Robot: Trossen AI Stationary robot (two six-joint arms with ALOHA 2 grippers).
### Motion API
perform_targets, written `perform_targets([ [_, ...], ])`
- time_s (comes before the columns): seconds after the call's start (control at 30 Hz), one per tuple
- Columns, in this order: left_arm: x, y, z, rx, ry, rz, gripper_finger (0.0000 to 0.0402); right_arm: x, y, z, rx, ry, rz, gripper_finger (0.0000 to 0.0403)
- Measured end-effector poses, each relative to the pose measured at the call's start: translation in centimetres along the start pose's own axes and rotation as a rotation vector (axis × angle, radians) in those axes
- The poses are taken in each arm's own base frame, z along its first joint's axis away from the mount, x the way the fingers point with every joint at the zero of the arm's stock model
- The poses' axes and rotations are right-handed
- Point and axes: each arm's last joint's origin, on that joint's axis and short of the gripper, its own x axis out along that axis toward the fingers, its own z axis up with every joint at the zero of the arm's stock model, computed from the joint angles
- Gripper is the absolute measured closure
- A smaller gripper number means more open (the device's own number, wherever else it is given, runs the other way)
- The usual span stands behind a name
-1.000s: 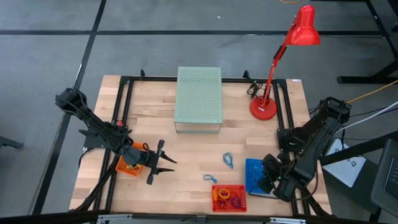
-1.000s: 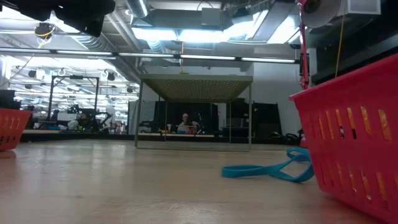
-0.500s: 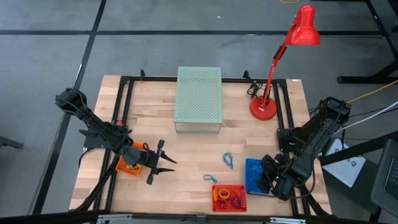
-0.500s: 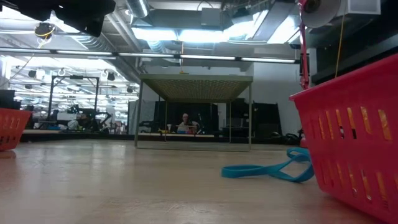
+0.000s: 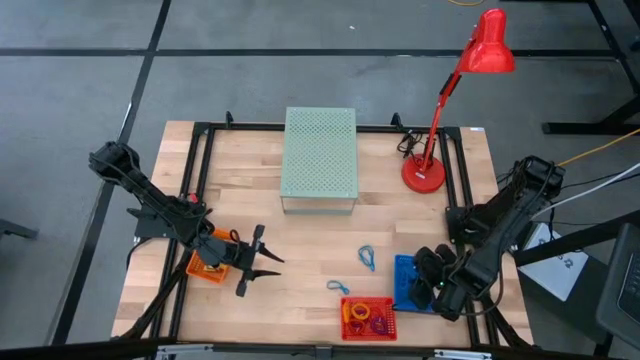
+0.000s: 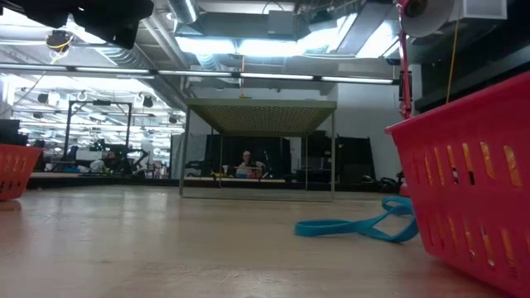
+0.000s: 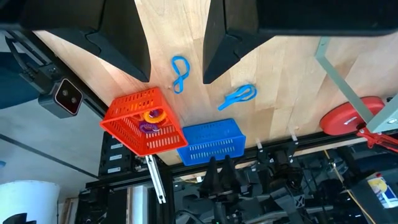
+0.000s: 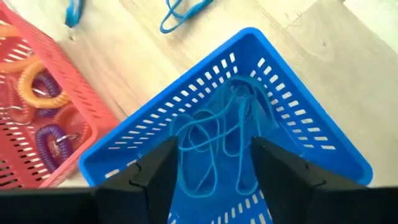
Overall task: Pick & Place Office Desk Supplies
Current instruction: Put the blue rubber band into the blue bin
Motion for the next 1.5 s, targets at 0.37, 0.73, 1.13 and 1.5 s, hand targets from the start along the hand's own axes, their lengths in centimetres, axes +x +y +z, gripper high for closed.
perform_targets([
  [0.37, 0.0, 0.0, 0.0, 0.000, 0.000, -0.001, 0.0258, 0.2, 1.4, 2.4, -0.053, -0.175, 0.124, 0.0192],
  [0.73, 0.0, 0.0, 0.0, -0.005, 0.000, 0.000, 0.0258, 2.6, 1.6, 9.0, -0.077, -0.162, 0.120, 0.0192],
  [1.13, 0.0, 0.0, 0.0, -0.004, 0.004, 0.000, 0.0258, 7.9, 3.6, 11.7, -0.172, -0.044, 0.268, 0.0213],
  [1.5, 0.0, 0.0, 0.0, -0.004, 0.003, 0.000, 0.0258, 10.0, 8.7, 13.9, -0.408, 0.006, 0.296, 0.0217],
])
